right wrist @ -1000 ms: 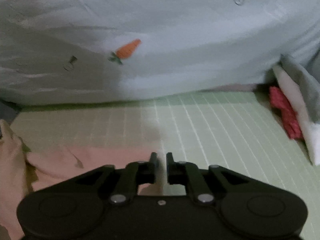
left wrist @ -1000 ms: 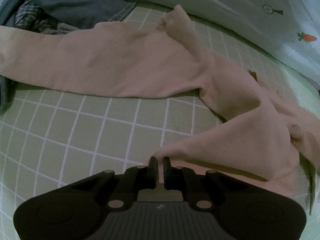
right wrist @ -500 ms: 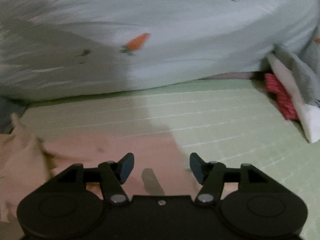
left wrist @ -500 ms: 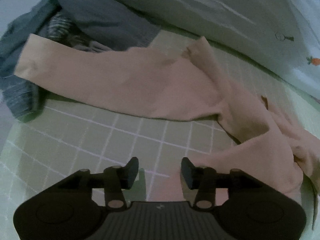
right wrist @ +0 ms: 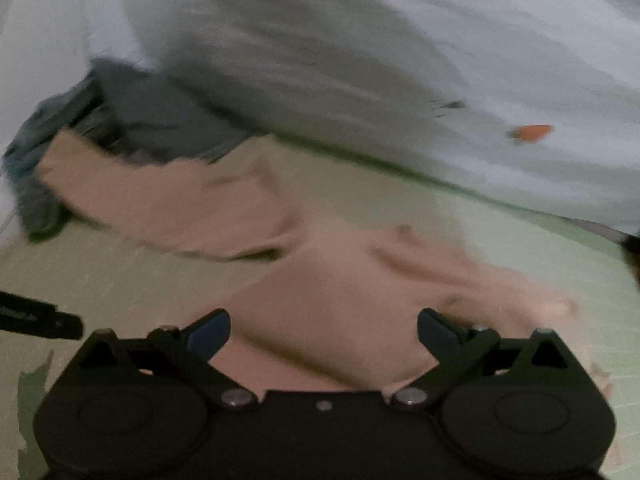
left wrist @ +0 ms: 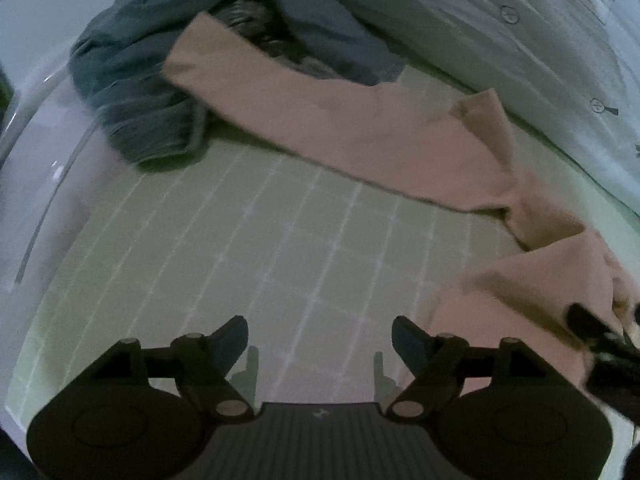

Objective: Fold clothes

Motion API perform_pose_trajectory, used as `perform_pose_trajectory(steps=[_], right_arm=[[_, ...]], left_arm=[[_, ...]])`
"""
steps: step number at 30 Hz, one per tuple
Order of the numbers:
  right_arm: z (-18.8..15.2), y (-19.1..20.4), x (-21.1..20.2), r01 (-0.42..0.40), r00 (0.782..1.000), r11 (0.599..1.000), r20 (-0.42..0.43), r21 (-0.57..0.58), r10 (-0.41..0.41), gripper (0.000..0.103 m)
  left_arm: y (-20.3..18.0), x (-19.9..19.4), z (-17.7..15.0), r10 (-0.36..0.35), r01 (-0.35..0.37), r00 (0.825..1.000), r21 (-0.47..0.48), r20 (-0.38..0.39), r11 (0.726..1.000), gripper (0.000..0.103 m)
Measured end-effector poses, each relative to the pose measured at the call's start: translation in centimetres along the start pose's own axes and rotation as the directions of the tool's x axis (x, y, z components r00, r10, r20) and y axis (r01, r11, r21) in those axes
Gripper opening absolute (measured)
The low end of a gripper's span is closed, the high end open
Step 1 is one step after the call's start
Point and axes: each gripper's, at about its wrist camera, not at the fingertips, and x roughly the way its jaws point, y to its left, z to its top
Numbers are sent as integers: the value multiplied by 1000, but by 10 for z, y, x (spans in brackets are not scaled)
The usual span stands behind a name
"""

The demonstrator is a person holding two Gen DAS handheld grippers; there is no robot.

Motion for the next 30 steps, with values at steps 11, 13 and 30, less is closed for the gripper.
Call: perform_pose_trajectory(steps=[11, 13, 30], right_arm=[[2, 55, 29, 240, 971, 970, 14, -49, -239, 101], [8, 48, 38, 275, 961, 961, 7, -40, -275, 101], [2, -74, 35, 435, 900, 895, -87, 97, -428, 6]], left_arm=[[61, -14, -9, -8, 8, 1000, 83, 9, 997, 83], [70, -14, -7, -4, 3, 1000, 86, 11, 996, 83], [40, -23, -12, -36, 34, 999, 55, 34, 998, 83]])
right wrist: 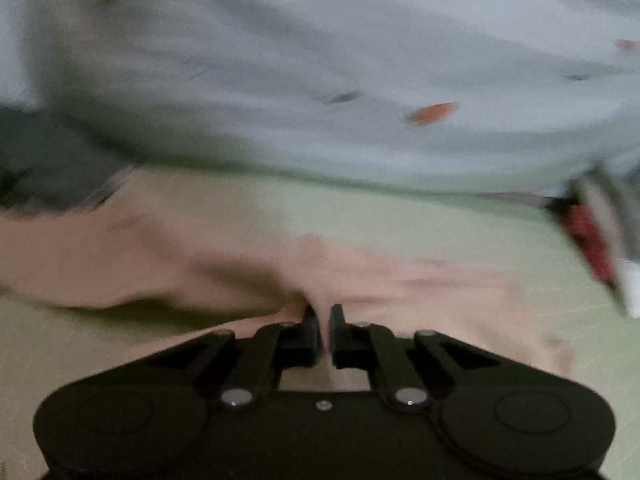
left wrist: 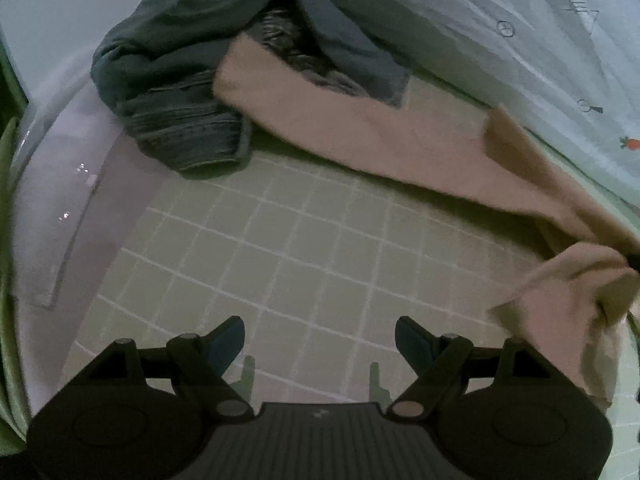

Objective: Fold clothes

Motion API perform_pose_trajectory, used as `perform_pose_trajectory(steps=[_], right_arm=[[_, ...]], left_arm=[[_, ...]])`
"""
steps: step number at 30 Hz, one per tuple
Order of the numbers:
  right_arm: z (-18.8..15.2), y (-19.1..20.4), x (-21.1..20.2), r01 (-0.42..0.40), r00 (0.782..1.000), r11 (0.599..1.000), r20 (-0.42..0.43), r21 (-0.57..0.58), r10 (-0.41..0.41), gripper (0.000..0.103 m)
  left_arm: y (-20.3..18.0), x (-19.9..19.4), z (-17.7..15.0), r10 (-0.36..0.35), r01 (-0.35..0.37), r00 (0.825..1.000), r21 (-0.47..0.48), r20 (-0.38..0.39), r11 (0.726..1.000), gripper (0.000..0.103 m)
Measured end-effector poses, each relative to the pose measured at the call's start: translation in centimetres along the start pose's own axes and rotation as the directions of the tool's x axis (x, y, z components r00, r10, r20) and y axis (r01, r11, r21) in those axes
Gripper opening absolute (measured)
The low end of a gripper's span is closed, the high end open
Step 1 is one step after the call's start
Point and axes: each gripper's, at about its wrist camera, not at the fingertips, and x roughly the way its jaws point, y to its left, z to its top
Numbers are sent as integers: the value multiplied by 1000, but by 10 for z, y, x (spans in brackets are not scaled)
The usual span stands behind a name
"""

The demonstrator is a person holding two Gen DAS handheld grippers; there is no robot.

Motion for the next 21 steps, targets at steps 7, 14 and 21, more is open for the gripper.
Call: perform_pose_trajectory(steps=[7, 14, 21], right_arm=[[-11, -80, 0, 87, 996, 994, 18, 72, -89, 37], [-15, -83, -13, 63, 991, 998, 116, 12, -64, 86], [-14, -11, -11, 92, 979, 963, 201, -253, -41, 86]], left_arm=[[-25, 0, -16, 4, -5, 1000, -35, -12, 999, 83], [-35, 3, -20, 11, -12, 1000, -41, -25, 999, 83], [-30, 5, -10, 5, -4, 1000, 14, -11, 1000, 84]])
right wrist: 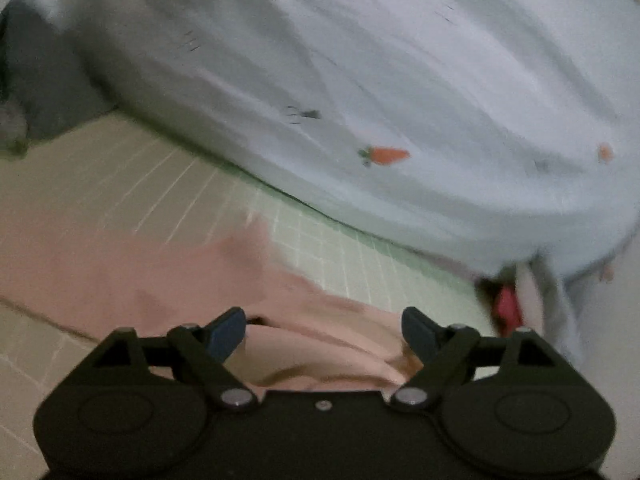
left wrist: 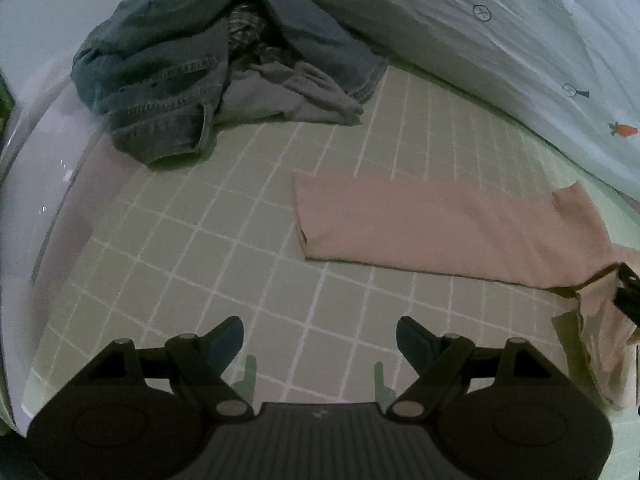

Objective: Fold clothes

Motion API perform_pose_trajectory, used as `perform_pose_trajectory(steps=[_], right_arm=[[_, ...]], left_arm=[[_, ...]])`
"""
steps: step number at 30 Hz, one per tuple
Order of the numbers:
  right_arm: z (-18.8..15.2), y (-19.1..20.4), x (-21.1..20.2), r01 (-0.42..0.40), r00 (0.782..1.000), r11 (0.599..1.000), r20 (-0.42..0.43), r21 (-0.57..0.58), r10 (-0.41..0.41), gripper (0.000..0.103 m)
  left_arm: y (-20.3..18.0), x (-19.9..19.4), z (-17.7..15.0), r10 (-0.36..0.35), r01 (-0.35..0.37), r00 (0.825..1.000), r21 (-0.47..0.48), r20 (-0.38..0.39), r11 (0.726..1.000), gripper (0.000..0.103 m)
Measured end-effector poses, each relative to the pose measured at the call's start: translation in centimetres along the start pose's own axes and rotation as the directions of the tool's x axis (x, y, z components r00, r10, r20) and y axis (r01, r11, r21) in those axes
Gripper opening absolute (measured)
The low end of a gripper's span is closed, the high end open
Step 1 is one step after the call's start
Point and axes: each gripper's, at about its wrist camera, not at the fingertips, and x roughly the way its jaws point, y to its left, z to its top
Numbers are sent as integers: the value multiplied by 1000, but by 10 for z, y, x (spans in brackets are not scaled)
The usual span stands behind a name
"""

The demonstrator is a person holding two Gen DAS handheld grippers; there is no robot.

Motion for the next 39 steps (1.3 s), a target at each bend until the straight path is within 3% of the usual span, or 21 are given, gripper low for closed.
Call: perform_pose_trajectory(steps=[5, 9, 12, 13, 14, 15, 17, 19, 21, 24, 25, 27, 29, 30, 32, 33, 34, 35, 36, 39], right_arm=[[0, 22, 37, 34, 996, 986, -71, -162, -46, 92], [-12, 32, 56, 64, 994, 948, -60, -312, -86, 92], [-8, 3, 55, -10, 998, 982, -59, -189, -1, 87], [-6, -8, 55, -40, 998, 990, -57, -135, 33, 71], [-4, -20, 54, -71, 996, 994, -52, -80, 67, 43], [-2, -31, 53, -102, 994, 994, -45, -26, 100, 30], [2, -54, 52, -163, 986, 983, -27, 82, 166, 15], [6, -77, 50, -224, 974, 956, -1, 188, 228, 13], [10, -100, 49, -283, 957, 914, 31, 290, 287, 12], [2, -183, 42, -287, 957, 787, 127, 546, 260, 11], [-9, -212, 44, -250, 968, 740, 136, 624, 213, 11], [-41, -278, 53, -149, 989, 602, 114, 784, 96, 11], [-83, -332, 73, -12, 1000, 490, 4, 872, 18, 18], [-108, -354, 91, 86, 995, 463, -102, 882, 10, 21], [-156, -390, 124, 260, 952, 416, -303, 871, 38, 23], [-173, -400, 125, 267, 948, 387, -312, 882, 57, 24], [-190, -408, 122, 252, 953, 356, -295, 900, 70, 37], [-200, -412, 120, 238, 956, 349, -282, 906, 80, 57], [-207, -415, 118, 225, 958, 360, -273, 906, 87, 64], [-215, -414, 127, 149, 960, 383, -226, 912, 166, 69]], left_arm=[[10, 4, 8, 6, -6, 1000, 6, -10, 1000, 84], [8, 7, 12, 3, -3, 1000, 4, -20, 1000, 84], [-2, 10, 10, -1, 1, 999, 5, -32, 1000, 85], [-7, 10, 8, -1, 1, 999, 4, -35, 1000, 85], [-12, 10, 7, -1, 1, 999, 3, -38, 1000, 85], [-17, 10, 6, -1, 1, 999, 2, -41, 1000, 85], [-31, 9, 6, 2, -2, 999, 0, -36, 1000, 85], [-45, 8, 6, 5, -5, 1000, -4, -30, 1000, 85], [-63, 7, 8, 7, -7, 1000, -6, -22, 1000, 85], [-96, 5, 12, 2, -2, 1000, 0, -1, 1000, 85], [-108, 5, 13, -1, 1, 1000, 3, 6, 1000, 85], [-133, 5, 14, -9, 9, 1000, 7, 19, 1000, 85], [-160, 7, 14, -19, 18, 999, 11, 31, 1000, 85], [-173, 9, 13, -25, 25, 999, 13, 32, 1000, 85], [-199, 12, 9, -38, 38, 999, 25, 28, 999, 85], [-212, 14, 7, -45, 44, 999, 35, 25, 998, 85], [-226, 17, 5, -48, 47, 999, 46, 20, 998, 85], [-239, 20, 3, -52, 51, 999, 57, 16, 997, 85], [-252, 25, 3, -60, 59, 998, 65, 6, 996, 85], [-291, 40, 5, -91, 92, 996, 94, -18, 991, 85]])
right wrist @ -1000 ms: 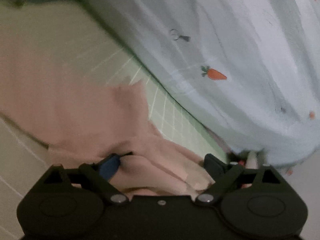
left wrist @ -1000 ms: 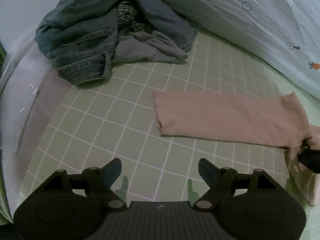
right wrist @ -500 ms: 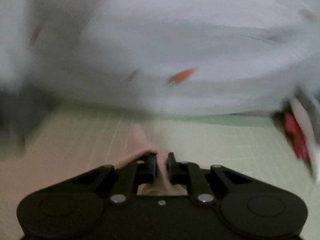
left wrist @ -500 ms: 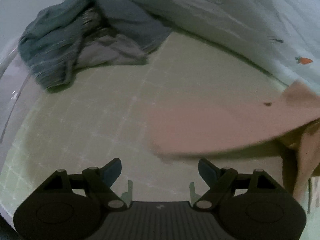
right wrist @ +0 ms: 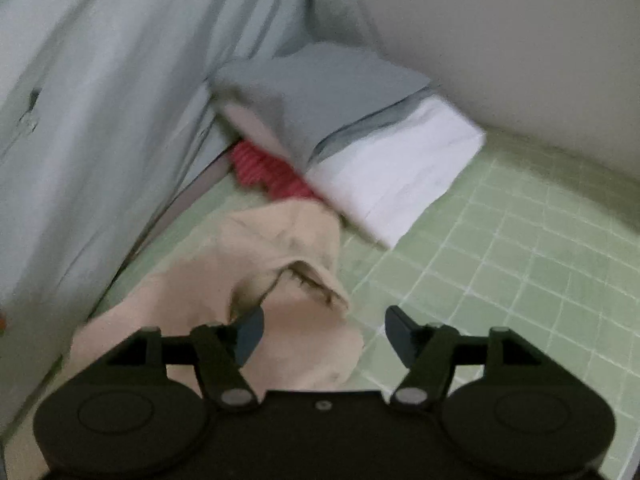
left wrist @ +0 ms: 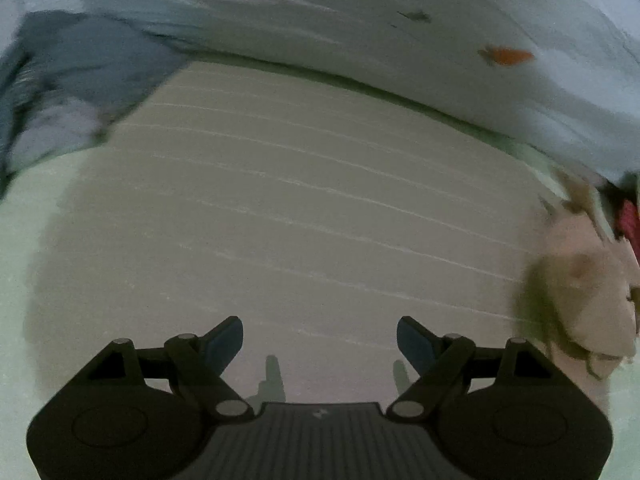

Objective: Fold clothes

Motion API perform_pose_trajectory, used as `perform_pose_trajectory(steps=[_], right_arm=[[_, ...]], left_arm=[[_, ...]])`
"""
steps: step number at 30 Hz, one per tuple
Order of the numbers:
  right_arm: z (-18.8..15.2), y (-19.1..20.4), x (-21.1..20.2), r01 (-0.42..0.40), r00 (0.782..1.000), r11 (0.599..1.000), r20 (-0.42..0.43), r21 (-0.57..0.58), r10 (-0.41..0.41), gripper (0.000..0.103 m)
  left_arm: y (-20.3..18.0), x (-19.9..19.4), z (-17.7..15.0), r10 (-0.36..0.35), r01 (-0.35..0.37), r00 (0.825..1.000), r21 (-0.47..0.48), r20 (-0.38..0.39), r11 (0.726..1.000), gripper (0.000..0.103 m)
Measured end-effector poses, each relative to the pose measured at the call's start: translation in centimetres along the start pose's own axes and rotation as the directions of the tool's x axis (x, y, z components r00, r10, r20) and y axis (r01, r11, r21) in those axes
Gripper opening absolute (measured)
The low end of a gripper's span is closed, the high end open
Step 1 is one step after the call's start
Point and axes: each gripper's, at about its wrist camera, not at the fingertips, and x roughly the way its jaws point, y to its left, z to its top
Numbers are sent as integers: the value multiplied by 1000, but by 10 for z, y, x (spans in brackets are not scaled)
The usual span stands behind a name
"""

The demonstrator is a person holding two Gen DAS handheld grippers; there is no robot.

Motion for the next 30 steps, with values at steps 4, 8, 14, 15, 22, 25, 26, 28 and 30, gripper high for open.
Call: perform_pose_trajectory(steps=[4, 8, 14, 15, 22, 25, 26, 28, 30], right_arm=[[0, 0, 21, -81, 994, 997, -77, 19, 82, 76], [5, 4, 44, -51, 995, 999, -90, -7, 50, 82], [13, 11, 79, -7, 994, 999, -109, -46, 1, 83], [15, 12, 84, 1, 994, 999, -112, -53, -7, 83], [14, 6, 105, 57, 989, 993, -127, -99, -70, 84], [12, -2, 108, 73, 986, 994, -141, -85, -85, 84], [12, -5, 109, 71, 986, 995, -148, -66, -80, 84], [11, -11, 108, 58, 985, 998, -158, -25, -62, 85], [11, -13, 107, 45, 985, 999, -164, -16, -47, 85]], left_arm=[[-43, 22, 18, -26, 26, 1000, 18, 3, 999, 85], [-76, 42, 45, -52, 52, 999, 34, 8, 998, 85], [-125, 79, 80, -146, 148, 989, 96, -31, 984, 85], [-134, 86, 83, -163, 167, 986, 122, -47, 978, 85], [-198, 116, 96, -241, 267, 963, 300, -121, 916, 85], [-222, 122, 95, -254, 292, 955, 349, -150, 891, 83], [-226, 125, 95, -247, 288, 956, 356, -157, 889, 80], [-229, 129, 94, -246, 296, 953, 355, -178, 887, 64], [-228, 133, 95, -268, 327, 939, 319, -214, 890, 31]])
